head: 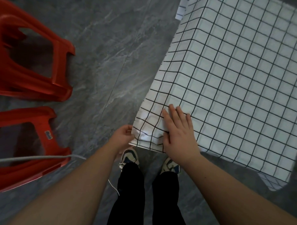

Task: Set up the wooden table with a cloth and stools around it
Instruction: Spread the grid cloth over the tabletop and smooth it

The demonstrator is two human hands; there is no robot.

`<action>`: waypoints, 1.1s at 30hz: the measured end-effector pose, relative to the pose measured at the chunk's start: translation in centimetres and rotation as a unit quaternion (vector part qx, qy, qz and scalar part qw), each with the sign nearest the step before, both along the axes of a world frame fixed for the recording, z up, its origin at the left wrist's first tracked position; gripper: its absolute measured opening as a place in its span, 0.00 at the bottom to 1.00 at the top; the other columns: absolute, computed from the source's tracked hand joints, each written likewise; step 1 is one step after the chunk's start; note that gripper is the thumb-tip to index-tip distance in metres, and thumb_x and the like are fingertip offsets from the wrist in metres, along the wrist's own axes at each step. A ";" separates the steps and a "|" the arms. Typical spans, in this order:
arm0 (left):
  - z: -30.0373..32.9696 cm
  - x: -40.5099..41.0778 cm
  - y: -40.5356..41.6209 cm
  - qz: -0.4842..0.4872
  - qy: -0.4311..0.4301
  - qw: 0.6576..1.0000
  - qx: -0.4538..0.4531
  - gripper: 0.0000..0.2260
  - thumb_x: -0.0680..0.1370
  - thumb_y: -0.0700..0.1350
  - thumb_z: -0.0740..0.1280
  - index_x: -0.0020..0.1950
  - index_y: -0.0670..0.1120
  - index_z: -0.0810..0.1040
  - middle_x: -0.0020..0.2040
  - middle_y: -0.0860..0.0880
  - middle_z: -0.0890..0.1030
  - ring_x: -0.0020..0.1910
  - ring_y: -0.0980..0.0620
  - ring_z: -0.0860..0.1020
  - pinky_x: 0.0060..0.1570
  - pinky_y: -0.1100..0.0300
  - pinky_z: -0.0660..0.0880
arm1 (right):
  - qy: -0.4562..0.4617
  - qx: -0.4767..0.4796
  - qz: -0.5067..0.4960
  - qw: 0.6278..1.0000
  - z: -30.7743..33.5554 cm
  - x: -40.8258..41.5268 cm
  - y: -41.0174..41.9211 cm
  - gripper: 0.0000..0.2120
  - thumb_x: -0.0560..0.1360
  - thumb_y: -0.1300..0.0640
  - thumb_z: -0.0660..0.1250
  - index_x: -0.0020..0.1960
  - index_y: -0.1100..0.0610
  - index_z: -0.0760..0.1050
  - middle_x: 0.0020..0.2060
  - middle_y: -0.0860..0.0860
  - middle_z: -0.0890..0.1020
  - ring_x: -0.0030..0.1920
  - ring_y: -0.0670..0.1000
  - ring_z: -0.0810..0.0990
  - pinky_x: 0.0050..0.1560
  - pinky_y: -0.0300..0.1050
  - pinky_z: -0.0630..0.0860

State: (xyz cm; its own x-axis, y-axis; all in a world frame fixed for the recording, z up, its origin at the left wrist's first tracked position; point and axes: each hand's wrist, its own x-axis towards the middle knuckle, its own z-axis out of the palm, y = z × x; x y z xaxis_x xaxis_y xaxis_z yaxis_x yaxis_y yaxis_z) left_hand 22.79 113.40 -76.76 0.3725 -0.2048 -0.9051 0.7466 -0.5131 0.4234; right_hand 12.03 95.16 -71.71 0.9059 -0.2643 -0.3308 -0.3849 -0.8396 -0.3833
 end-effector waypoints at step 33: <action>2.5 -1.9 -0.9 -0.176 -0.336 0.923 0.065 0.41 0.67 0.28 0.62 0.77 0.54 0.60 0.78 0.51 0.58 0.76 0.51 0.56 0.73 0.56 0.57 | -0.065 0.035 -0.035 0.997 1.2 -0.7 -0.3 0.34 0.75 0.59 0.54 0.81 0.57 0.53 0.81 0.53 0.51 0.81 0.52 0.44 0.79 0.54 0.41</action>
State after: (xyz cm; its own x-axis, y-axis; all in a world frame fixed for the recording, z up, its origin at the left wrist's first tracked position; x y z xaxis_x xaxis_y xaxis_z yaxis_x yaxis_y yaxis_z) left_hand 20.92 112.50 -74.26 0.7898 -0.3258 -0.5197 0.1158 -0.7529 0.6479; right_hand 11.37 94.87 -70.49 0.9223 -0.3090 -0.2323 -0.3854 -0.7814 -0.4909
